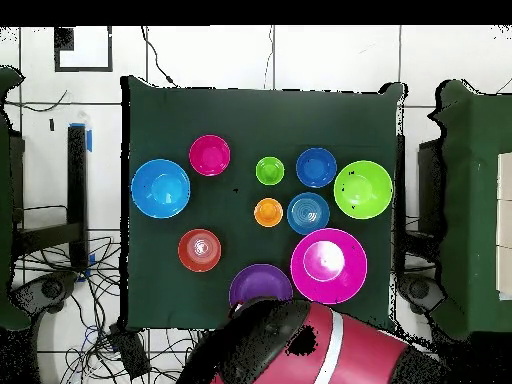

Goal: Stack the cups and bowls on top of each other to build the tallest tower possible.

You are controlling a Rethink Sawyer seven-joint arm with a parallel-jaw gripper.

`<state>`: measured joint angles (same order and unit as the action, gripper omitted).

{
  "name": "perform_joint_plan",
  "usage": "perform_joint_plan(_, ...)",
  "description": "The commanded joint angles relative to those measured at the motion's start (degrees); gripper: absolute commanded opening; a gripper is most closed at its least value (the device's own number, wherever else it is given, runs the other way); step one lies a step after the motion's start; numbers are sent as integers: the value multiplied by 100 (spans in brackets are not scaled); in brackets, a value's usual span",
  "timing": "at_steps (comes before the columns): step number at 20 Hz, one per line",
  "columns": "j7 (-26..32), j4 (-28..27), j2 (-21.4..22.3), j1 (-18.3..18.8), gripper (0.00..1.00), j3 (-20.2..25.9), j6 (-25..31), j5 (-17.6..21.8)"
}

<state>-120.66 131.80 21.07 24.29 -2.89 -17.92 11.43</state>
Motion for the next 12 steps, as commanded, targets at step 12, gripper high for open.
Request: perform_joint_plan(12,-1033,354,422,287,100,922,119,-48)
